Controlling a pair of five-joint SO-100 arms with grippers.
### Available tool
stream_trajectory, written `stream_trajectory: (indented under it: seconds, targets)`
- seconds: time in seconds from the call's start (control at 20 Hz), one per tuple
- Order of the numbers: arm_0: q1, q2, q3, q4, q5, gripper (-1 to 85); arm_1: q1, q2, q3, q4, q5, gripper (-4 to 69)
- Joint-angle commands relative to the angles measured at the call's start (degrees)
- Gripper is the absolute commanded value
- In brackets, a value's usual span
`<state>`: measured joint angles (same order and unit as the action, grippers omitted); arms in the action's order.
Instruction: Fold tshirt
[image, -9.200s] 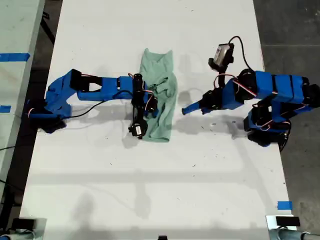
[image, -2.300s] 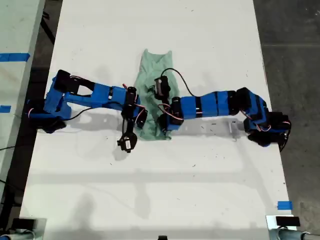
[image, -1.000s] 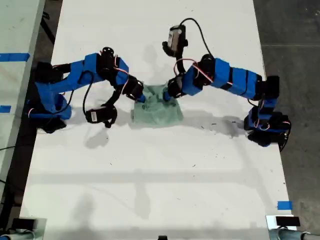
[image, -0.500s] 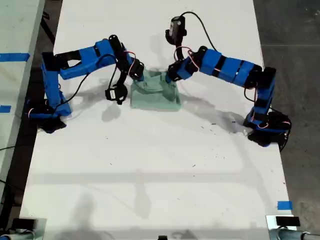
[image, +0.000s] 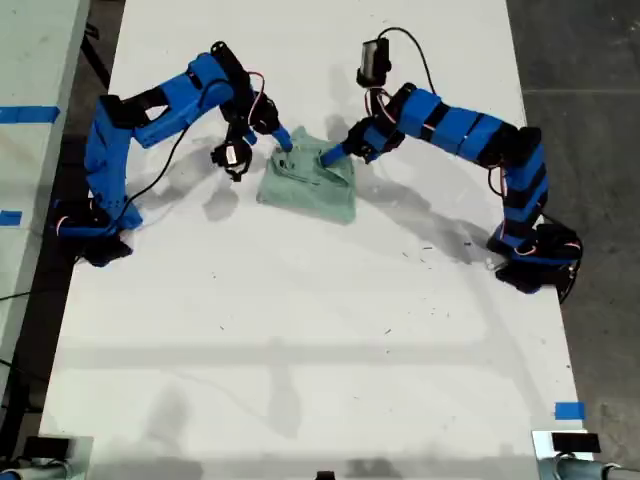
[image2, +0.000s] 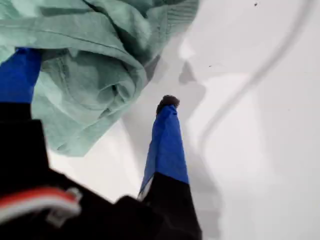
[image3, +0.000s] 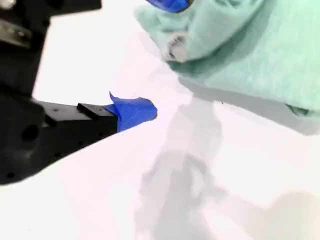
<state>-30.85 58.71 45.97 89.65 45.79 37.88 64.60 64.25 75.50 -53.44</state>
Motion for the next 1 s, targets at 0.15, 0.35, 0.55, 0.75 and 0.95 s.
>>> stream_trajectory:
  seconds: [0.15,0.35,0.55,0.75,0.95]
  targets:
    - [5.89,29.71,4.22,6.86,-1.58,22.2,-5.45,26.63,1.76,10.9,2.9,36.3]
    - [11.69,50.8,30.67,0.79,-9.32,8.8,-8.61,48.25,21.71,9.93,9.76,22.1]
    - [19.07,77.52,68.64,-13.01,-19.86,0.1,-15.73,71.72,46.23,5.19,24.17,-1.7]
    - [26.1,99.23,97.91,-20.65,-33.31,0.1,-26.63,98.79,73.39,-2.72,42.01,-1.7]
    - [27.69,121.55,117.51,-21.01,-37.18,0.1,-32.17,125.33,96.33,-2.55,51.94,-1.7]
